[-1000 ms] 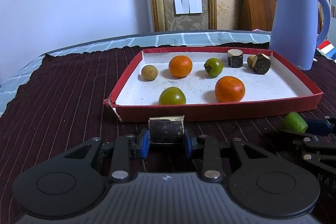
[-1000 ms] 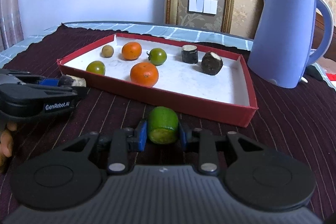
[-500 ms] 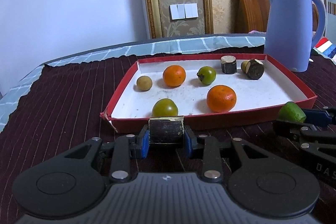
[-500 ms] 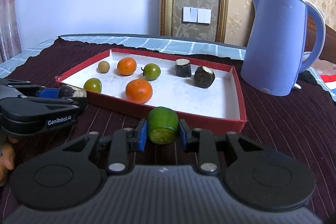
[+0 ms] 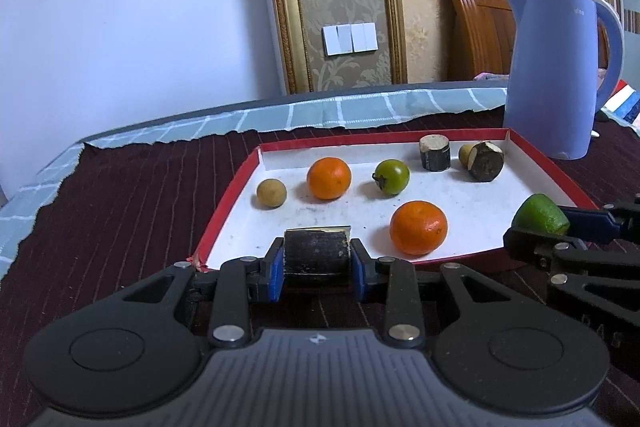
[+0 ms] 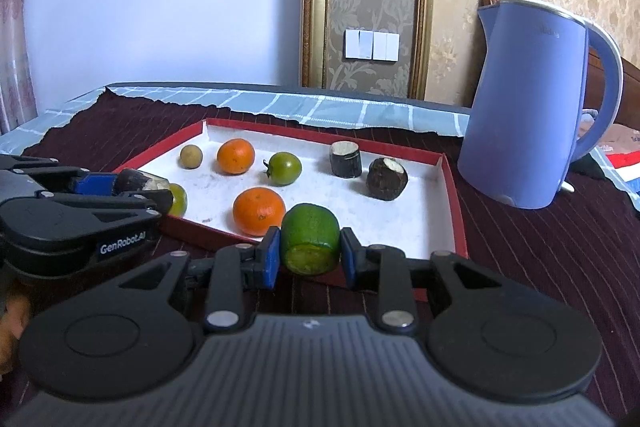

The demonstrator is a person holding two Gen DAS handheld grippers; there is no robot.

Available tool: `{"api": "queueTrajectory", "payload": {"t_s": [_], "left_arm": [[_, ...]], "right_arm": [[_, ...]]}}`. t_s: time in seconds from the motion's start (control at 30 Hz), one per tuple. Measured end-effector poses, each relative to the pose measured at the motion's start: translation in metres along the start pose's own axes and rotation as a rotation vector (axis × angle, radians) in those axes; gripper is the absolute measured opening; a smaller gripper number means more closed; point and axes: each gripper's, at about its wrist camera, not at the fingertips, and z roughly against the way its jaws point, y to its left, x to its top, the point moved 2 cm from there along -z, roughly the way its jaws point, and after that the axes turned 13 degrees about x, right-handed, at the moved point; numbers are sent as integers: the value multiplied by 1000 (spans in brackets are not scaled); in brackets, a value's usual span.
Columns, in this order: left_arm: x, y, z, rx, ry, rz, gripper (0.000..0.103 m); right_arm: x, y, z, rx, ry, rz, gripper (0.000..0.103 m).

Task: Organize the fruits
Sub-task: 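Carry the dark chunk and the green chunk over the red tray with both tools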

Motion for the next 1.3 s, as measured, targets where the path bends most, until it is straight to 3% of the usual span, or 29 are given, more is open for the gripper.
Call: {"api": "queueTrajectory", "payload": {"t_s": [1.3], "left_arm": [[31, -10, -36, 83, 9, -4, 32]], "right_arm": [[29, -9, -24, -14, -20, 27, 29]]}}
